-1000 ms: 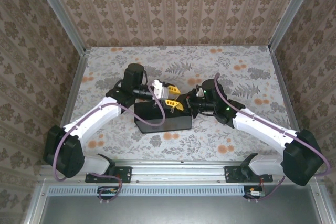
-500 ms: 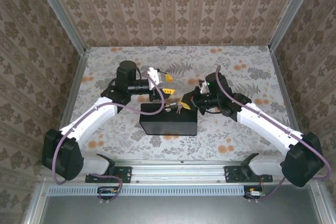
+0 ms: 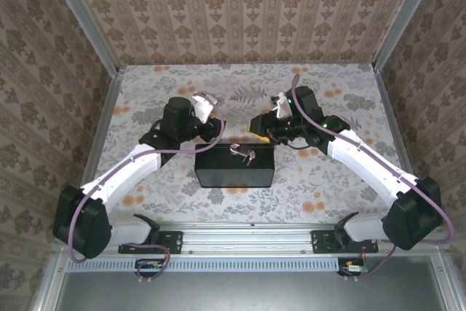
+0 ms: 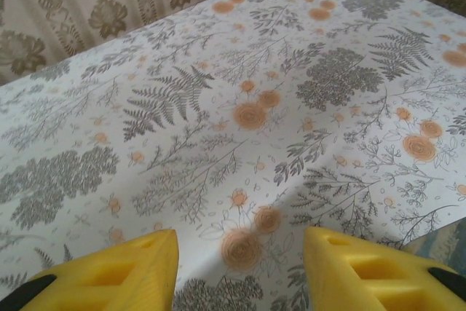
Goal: Unlock a padlock with a key
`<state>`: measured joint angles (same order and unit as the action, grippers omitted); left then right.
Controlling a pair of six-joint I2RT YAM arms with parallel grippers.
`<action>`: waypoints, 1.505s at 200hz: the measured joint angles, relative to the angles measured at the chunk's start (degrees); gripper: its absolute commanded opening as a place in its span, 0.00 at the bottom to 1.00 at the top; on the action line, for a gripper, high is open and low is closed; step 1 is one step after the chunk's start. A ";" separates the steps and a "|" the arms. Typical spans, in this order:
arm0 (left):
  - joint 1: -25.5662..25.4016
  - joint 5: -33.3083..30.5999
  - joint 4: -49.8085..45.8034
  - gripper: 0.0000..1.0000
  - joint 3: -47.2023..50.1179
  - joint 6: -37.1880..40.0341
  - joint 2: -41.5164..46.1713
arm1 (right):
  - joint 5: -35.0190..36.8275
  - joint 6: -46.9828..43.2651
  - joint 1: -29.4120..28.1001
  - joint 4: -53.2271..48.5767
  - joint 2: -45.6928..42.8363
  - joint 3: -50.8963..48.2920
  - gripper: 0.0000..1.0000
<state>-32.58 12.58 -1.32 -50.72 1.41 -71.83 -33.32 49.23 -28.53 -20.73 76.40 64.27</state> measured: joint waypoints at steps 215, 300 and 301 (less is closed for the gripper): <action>-1.42 -12.20 -18.71 0.51 -2.78 -10.14 0.72 | 25.31 -42.97 -17.03 -9.03 -0.92 -0.22 0.61; -0.59 -10.91 -15.80 0.50 -0.87 -13.51 0.70 | 33.00 -48.74 -20.52 -6.75 1.20 -0.24 0.48; -0.59 -10.88 -15.78 0.50 -0.87 -13.53 0.70 | 33.05 -48.81 -20.52 -6.73 1.22 -0.24 0.48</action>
<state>-33.17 1.69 -17.10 -51.59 -12.12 -71.13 -0.27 0.43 -49.06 -27.46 77.62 64.03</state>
